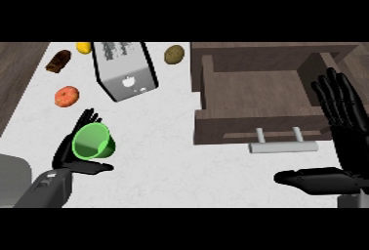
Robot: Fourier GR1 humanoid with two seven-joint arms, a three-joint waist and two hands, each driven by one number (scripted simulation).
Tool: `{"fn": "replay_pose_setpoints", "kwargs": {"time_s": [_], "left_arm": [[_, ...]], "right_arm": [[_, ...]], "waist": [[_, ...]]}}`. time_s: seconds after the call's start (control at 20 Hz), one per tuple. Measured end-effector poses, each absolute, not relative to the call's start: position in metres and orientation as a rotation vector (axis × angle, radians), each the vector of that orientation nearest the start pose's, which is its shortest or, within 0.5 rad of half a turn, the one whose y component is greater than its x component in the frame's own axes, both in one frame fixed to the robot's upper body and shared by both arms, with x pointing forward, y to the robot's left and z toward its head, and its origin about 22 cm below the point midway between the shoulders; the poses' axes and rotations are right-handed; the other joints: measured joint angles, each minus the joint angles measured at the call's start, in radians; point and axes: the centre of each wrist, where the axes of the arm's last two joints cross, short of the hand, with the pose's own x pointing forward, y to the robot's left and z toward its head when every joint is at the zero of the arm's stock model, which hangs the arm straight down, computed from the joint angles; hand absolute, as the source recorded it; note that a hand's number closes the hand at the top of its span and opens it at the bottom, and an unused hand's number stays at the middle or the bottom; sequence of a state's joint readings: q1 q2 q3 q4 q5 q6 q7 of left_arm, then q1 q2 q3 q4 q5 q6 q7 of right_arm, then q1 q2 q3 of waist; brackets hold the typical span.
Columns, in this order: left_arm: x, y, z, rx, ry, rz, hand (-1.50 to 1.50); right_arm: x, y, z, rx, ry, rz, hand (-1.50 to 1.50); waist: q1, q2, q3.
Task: Pick up the cup, place it into the drawer and close the drawer
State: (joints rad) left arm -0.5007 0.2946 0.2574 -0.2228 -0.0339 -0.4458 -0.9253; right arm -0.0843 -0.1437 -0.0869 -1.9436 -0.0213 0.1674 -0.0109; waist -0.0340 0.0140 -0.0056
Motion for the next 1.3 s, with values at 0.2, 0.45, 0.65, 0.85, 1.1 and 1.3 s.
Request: {"fn": "replay_pose_setpoints", "kwargs": {"time_s": [0.2,0.45,0.65,0.85,1.1,1.3], "left_arm": [[0.281,0.333,-0.125,-0.305,-1.638,-0.023,1.5],[0.289,0.322,-0.123,-0.393,-1.635,0.002,1.5],[0.295,0.313,-0.12,-0.438,-1.663,0.018,1.5],[0.29,0.31,-0.124,-0.369,-1.739,0.118,1.5],[0.282,0.318,-0.127,-0.216,-1.836,0.278,1.5],[0.292,0.312,-0.121,-0.186,-1.895,0.316,1.5]], "right_arm": [[0.238,-0.257,0.112,-0.018,-2.015,0.253,-1.5],[0.24,-0.262,0.114,-0.028,-2.012,0.258,-1.5],[0.241,-0.265,0.11,-0.038,-2.008,0.257,-1.5],[0.243,-0.264,0.112,-0.048,-2.007,0.263,-1.5],[0.24,-0.262,0.11,-0.059,-2.013,0.258,-1.5],[0.237,-0.268,0.109,-0.06,-2.009,0.256,-1.5]], "waist": [[0.003,-0.001,0.0],[0.002,-0.001,0.0],[0.005,-0.001,0.0],[0.012,-0.003,0.001],[0.018,-0.007,0.002],[0.017,-0.008,0.003]]}}
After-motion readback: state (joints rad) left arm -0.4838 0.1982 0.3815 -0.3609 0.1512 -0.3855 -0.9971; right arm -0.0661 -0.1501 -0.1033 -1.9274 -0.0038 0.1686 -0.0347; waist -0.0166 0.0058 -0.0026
